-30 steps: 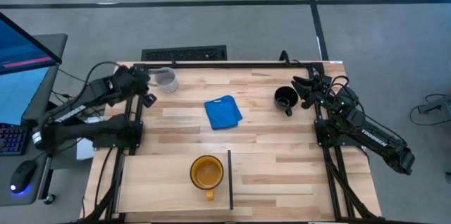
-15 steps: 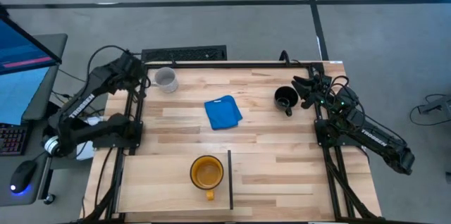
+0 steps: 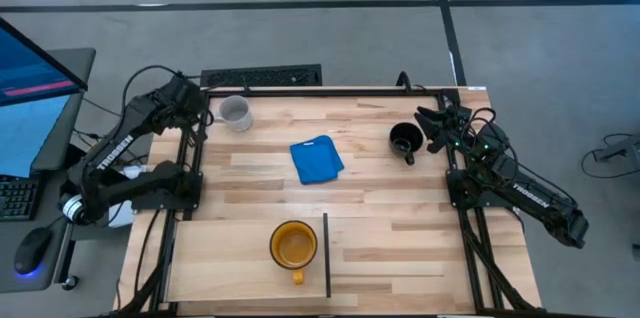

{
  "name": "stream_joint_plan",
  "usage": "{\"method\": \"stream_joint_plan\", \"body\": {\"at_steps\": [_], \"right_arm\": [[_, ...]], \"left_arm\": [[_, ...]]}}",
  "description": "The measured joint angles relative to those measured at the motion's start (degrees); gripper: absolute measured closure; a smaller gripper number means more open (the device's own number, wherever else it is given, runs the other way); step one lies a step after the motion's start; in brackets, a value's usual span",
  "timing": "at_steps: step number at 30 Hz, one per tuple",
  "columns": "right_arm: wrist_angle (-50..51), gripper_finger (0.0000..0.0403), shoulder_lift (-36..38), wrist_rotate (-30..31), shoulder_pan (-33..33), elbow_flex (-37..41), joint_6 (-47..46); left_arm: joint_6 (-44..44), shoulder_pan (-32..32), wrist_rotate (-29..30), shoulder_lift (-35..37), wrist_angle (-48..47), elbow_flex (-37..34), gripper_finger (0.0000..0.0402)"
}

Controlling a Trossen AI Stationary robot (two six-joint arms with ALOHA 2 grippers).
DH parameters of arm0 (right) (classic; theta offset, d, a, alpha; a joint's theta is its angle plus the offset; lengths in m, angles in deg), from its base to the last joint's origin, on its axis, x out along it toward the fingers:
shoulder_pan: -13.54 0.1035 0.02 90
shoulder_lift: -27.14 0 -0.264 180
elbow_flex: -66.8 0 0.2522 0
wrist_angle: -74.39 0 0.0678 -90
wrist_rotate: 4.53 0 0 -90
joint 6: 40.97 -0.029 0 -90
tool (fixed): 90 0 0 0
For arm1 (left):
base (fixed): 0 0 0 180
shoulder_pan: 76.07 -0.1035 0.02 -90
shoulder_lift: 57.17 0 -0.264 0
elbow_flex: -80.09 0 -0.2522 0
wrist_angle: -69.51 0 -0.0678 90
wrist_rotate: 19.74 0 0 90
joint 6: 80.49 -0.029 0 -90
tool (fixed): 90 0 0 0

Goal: Stack small to large cups/mugs on shelf
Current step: Put the gray mug on the shelf

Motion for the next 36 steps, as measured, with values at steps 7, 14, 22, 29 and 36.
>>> {"method": "stream_joint_plan", "body": {"at_steps": [7,14,22,29,36], "right_arm": [[0.02,0.0200,0.00,0.00,0.00,0.00,-0.02],[0.02,0.0200,0.00,0.00,0.01,0.00,-0.02],[0.02,0.0200,0.00,0.00,0.02,0.00,-0.02],[0.02,0.0200,0.00,1.84,0.02,0.00,1.25],[0.01,0.0200,-0.17,2.24,0.02,0.00,1.51]], "left_arm": [[0.58,0.00,-0.35,-0.04,0.00,0.00,0.0321],[1.78,0.00,1.56,-0.04,-0.52,0.00,0.0275],[2.45,-0.08,6.69,-0.43,-0.04,0.00,0.0269],[-2.66,-3.74,-4.45,-3.06,-3.93,-0.04,0.0270],[-5.53,-6.30,-9.37,-1.51,-3.68,-0.04,0.0270]]}}
